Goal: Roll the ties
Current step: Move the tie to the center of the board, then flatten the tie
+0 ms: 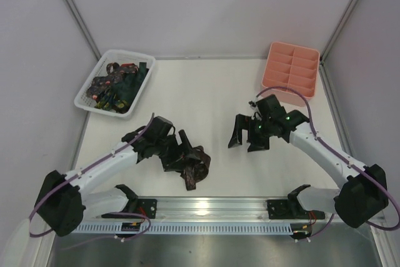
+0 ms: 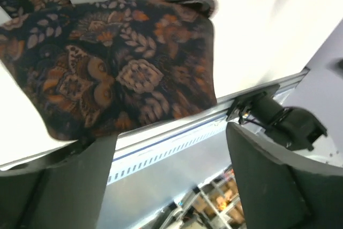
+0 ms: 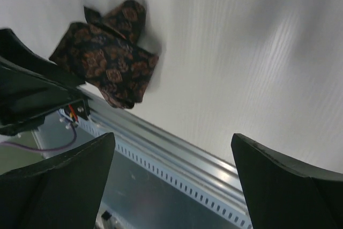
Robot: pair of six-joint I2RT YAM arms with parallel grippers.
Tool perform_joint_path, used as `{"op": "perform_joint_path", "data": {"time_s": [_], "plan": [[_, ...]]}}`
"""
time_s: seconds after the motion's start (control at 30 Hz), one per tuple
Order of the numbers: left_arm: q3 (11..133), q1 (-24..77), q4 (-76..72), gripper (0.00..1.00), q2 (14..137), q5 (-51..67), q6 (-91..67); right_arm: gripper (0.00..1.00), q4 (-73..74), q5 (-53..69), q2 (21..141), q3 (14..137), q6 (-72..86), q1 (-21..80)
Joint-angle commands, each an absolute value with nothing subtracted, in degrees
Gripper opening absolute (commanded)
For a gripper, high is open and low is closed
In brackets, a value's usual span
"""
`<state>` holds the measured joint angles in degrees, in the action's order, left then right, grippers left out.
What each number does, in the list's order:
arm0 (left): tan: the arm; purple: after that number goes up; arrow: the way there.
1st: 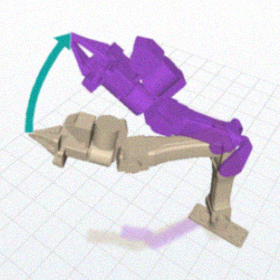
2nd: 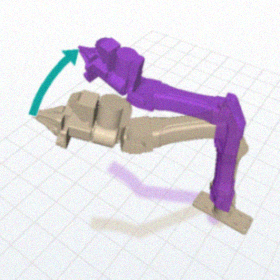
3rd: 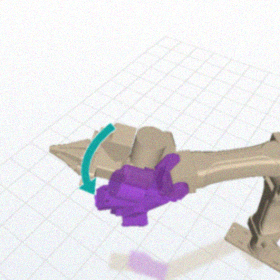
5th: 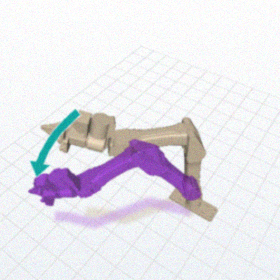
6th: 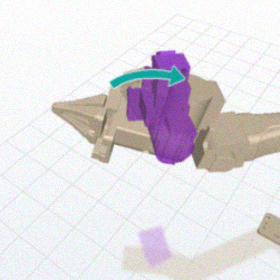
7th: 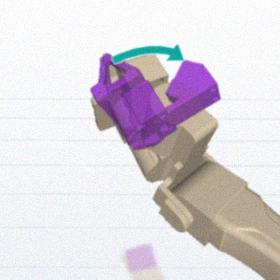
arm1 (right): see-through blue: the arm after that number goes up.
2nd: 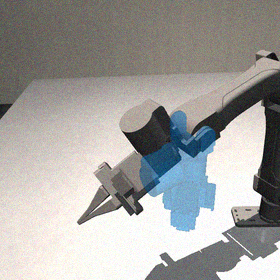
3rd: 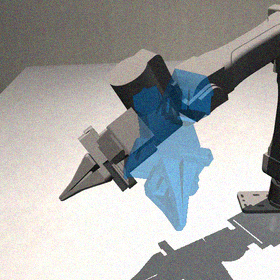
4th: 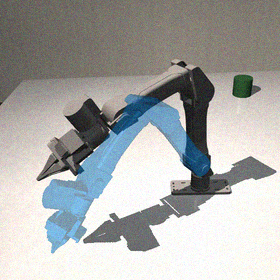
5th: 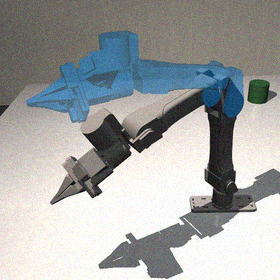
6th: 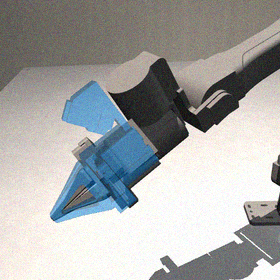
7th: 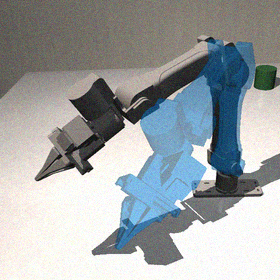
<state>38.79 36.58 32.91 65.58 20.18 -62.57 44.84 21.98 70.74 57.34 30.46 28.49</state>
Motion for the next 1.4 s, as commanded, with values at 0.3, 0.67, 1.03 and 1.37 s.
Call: {"op": "perform_joint_path", "data": {"time_s": [0.3, 0.67, 1.03, 1.37], "plan": [[50.0, 36.8, 53.3, 0.81, 45.5, 6.6, -53.8, 0.99, 38.8, 23.9, 68.8, 52.5, 39.1, 43.2], [65.6, 55.0, 59.9, 0.8, 71.6, -17.7, -31.3, 1.0, 42.1, 24.3, 67.0, 55.1, 35.8, 35.3], [70.8, 61.9, 64.7, 0.76, 84.5, -29.3, -27.0, 1.0, 43.6, 26.9, 63.2, 52.7, 34.6, 28.7], [70.0, 61.9, 62.3, 0.7, 88.6, -25.4, -22.3, 1.0, 41.8, 27.9, 63.8, 52.3, 35.2, 28.2]]}}
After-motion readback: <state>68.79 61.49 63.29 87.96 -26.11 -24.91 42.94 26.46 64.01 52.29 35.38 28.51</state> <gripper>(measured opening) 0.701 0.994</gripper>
